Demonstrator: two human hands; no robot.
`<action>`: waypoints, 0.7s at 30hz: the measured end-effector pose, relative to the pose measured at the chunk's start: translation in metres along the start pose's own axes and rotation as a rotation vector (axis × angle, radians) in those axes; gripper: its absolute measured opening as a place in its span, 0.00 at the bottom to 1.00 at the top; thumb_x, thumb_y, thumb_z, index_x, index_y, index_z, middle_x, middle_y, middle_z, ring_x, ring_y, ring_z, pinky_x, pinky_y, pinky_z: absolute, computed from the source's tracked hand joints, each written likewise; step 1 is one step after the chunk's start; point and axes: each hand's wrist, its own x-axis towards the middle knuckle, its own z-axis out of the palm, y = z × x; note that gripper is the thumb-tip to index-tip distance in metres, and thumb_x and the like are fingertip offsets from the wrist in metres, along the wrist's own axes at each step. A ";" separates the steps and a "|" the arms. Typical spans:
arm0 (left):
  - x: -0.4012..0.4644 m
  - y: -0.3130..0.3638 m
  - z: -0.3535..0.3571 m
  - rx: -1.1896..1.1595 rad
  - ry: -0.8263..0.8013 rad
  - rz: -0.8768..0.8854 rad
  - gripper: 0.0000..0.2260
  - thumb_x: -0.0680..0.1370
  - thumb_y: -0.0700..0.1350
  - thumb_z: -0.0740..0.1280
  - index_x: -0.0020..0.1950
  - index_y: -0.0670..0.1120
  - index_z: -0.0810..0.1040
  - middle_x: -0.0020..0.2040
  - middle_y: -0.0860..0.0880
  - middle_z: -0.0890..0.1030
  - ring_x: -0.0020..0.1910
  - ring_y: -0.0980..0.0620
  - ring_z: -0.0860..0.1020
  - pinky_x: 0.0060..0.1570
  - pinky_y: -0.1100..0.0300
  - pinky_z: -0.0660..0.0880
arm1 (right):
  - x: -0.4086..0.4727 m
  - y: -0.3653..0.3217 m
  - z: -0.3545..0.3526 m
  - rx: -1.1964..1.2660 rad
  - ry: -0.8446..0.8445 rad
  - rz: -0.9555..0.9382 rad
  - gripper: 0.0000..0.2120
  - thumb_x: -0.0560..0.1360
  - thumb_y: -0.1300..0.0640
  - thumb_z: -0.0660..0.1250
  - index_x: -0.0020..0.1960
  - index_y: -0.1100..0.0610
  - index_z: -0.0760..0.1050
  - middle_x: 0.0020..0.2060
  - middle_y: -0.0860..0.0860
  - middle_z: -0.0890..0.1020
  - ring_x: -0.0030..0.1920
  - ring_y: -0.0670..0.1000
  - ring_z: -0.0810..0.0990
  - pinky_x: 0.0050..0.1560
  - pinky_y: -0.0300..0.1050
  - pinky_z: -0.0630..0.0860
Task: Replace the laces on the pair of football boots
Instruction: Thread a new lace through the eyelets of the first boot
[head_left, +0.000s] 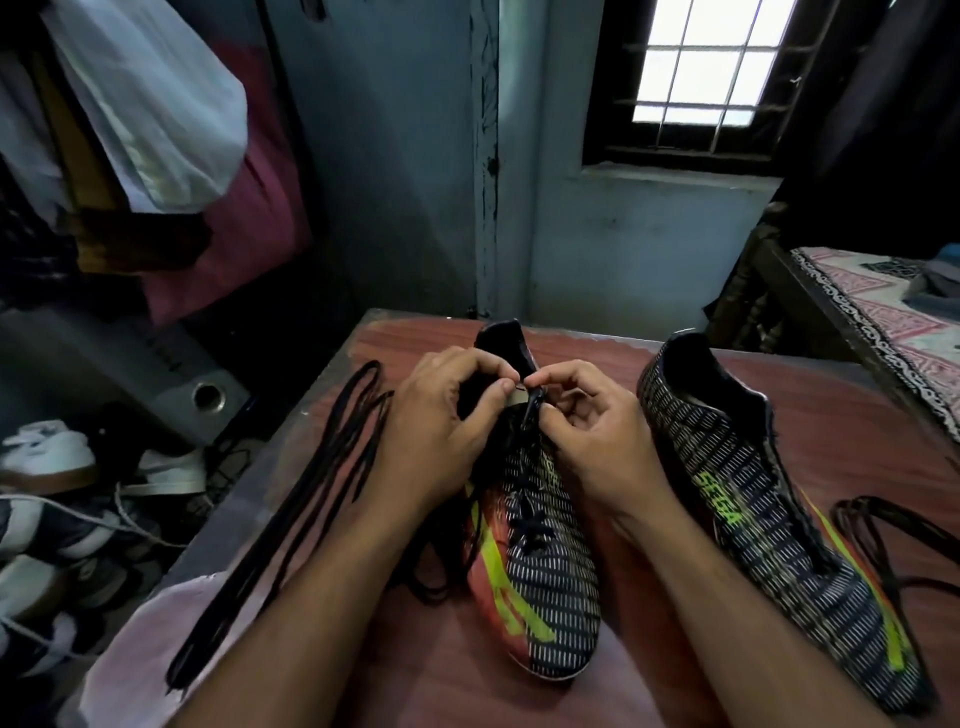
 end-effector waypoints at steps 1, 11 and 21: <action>0.000 0.001 0.000 -0.025 -0.016 -0.038 0.03 0.79 0.47 0.71 0.49 0.55 0.83 0.47 0.61 0.81 0.53 0.63 0.76 0.53 0.73 0.67 | 0.000 -0.001 0.000 -0.001 -0.002 0.002 0.12 0.70 0.60 0.69 0.49 0.46 0.82 0.48 0.50 0.84 0.47 0.54 0.83 0.53 0.48 0.81; 0.000 0.004 0.003 -0.350 -0.090 -0.219 0.10 0.76 0.39 0.74 0.52 0.53 0.83 0.45 0.54 0.86 0.48 0.57 0.83 0.54 0.57 0.79 | 0.000 -0.004 -0.003 -0.013 -0.019 0.016 0.11 0.70 0.57 0.70 0.49 0.45 0.83 0.46 0.48 0.84 0.43 0.48 0.82 0.48 0.45 0.79; 0.000 0.000 0.007 -0.379 -0.122 -0.238 0.08 0.76 0.39 0.75 0.45 0.52 0.84 0.44 0.54 0.86 0.46 0.57 0.83 0.52 0.56 0.79 | -0.002 -0.006 -0.007 0.035 -0.017 0.010 0.12 0.69 0.60 0.73 0.51 0.51 0.83 0.44 0.45 0.84 0.40 0.47 0.80 0.45 0.43 0.79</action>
